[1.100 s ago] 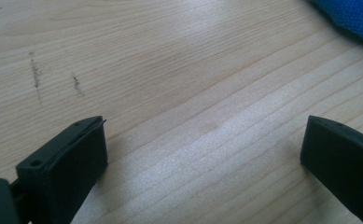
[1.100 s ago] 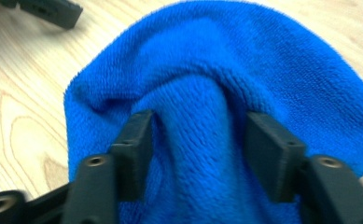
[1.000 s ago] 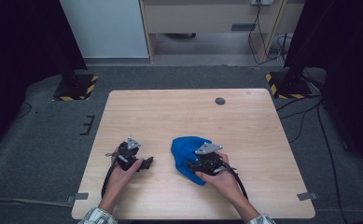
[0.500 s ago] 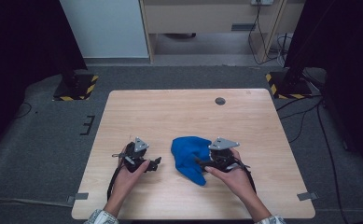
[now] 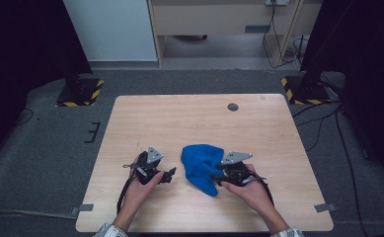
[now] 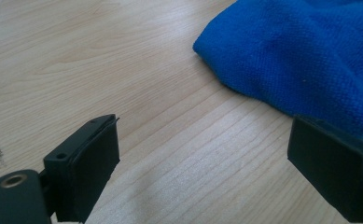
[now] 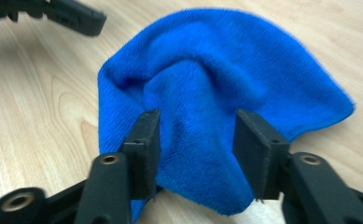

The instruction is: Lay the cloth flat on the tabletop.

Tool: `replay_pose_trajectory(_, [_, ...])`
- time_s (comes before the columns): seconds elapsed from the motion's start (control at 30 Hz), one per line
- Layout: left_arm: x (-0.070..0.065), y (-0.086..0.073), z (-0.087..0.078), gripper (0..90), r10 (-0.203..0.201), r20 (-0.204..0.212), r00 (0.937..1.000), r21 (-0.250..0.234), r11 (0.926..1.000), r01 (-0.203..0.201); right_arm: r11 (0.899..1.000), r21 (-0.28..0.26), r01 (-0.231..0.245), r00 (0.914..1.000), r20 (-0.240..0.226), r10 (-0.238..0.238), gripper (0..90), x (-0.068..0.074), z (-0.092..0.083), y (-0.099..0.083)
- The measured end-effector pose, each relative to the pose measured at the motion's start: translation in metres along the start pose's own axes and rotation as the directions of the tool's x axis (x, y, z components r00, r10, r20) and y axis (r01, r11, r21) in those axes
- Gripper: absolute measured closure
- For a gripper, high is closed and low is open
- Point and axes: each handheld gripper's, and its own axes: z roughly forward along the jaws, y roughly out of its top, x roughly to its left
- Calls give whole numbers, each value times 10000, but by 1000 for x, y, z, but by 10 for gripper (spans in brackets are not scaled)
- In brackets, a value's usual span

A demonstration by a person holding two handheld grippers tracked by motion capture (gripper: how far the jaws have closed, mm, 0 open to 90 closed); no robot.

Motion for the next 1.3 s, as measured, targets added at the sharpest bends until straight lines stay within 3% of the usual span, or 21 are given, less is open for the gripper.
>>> replay_pose_trajectory(0.07, [-1,1,-1,87,-19,35,10000,-42,10000,20,9999,136,52,10000,-21,-52,504,1,1,-1])
replay_pose_trajectory(0.1, [-2,1,-1,87,-23,49,10000,-74,10000,23,9997,221,108,9999,-10,-108,563,1,2,-1])
replay_pose_trajectory(0.13, [-2,1,-1,87,-23,49,10000,-74,10000,23,9997,221,108,9999,-10,-108,563,1,2,-1])
replay_pose_trajectory(0.17, [-3,2,-1,88,43,73,10000,-122,9999,-42,9995,247,185,9998,-32,-184,704,1,2,-1])
replay_pose_trajectory(0.2, [-3,2,-1,89,43,73,10000,-122,9999,-42,9995,247,185,9998,-32,-184,704,1,2,-1])
replay_pose_trajectory(0.27, [-4,3,-3,91,73,107,9999,-220,9997,-70,9997,91,232,9997,-86,-231,854,1,1,1])
replay_pose_trajectory(0.3, [-4,4,-4,92,75,119,9999,-272,9996,-72,9997,43,247,9996,-135,-247,865,1,1,2])
replay_pose_trajectory(0.37, [-4,5,-5,95,59,136,9999,-319,9995,-55,9998,-31,212,9996,-165,-213,871,2,0,4])
replay_pose_trajectory(0.43, [-5,7,-10,98,12,174,9998,-468,9989,-4,9990,-445,77,9991,-404,-95,874,5,-6,13])
replay_pose_trajectory(0.6, [-9,13,-22,105,-128,403,9991,-999,9949,168,9952,-915,338,9975,-582,-392,876,15,-20,37])
replay_pose_trajectory(0.7, [-13,17,-23,111,10,543,9985,-1094,9940,49,9929,-1137,350,9965,-712,-432,877,19,-23,50])
replay_pose_trajectory(0.73, [-17,18,-22,112,248,627,9977,-1074,9940,-180,9927,-1123,446,9959,-734,-530,877,20,-21,61])
replay_pose_trajectory(0.9, [-25,19,-13,117,582,904,9942,-946,9943,-496,9957,-785,491,9944,-895,-561,878,19,-2,79])
replay_pose_trajectory(1.07, [-22,23,-4,128,328,1115,9932,-1028,9945,-213,9966,-786,265,9940,-1040,-346,877,17,11,90])
replay_pose_trajectory(1.13, [-21,26,3,133,104,1382,9904,-1136,9935,54,9980,-619,131,9960,-875,-185,876,15,20,93])
replay_pose_trajectory(1.3, [-26,32,14,175,349,1702,9848,-1047,9944,-172,9993,-347,-122,9971,-750,96,872,10,32,95])
